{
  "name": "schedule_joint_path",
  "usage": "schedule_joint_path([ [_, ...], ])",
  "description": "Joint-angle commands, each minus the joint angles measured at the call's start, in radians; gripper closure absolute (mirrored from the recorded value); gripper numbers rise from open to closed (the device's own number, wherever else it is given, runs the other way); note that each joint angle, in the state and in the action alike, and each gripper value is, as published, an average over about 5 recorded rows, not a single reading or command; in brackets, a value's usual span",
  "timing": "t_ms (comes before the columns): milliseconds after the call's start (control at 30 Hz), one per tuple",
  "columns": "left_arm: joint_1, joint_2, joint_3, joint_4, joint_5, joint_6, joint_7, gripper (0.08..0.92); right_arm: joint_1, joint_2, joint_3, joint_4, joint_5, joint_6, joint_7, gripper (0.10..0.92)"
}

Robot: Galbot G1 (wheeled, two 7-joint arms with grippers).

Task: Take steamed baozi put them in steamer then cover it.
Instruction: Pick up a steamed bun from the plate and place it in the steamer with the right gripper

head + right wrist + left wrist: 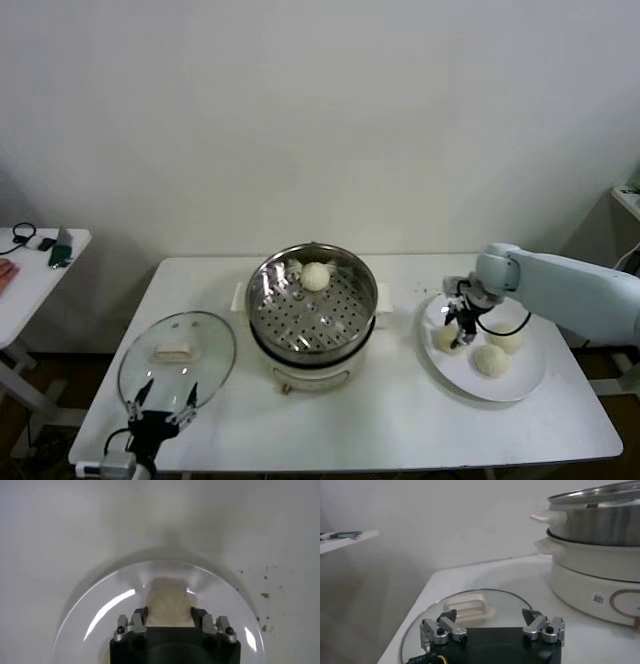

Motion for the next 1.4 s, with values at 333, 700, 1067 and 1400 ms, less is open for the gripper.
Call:
schedule_joint_path([
  [333,-0.014,0.006,0.002,-0.015,-0.002,0.006,0.002,0.177,0.661,0.143,-0.233,0.112,0.311,0.024,-0.142,0.439],
  [700,-0.018,-0.002,0.006,-0.036,-0.001,0.01,0.006,0.177,0.635,0.403,-0.055,0.212,0.519,-0.078,-0.075,0.44],
  [1067,-0.001,-0.019,-0.013,-0.079,-0.003,0.023,0.01,0.177,0.382,0.592,-0.048,0.101,0.432,-0.103,-0.007,0.44],
  [1400,0.015,-0.02,-0.008,-0.084,-0.002,0.017,0.01,0.177,0.225,0.647,-0.061,-0.012,0.322,-0.096,0.037,0.44],
])
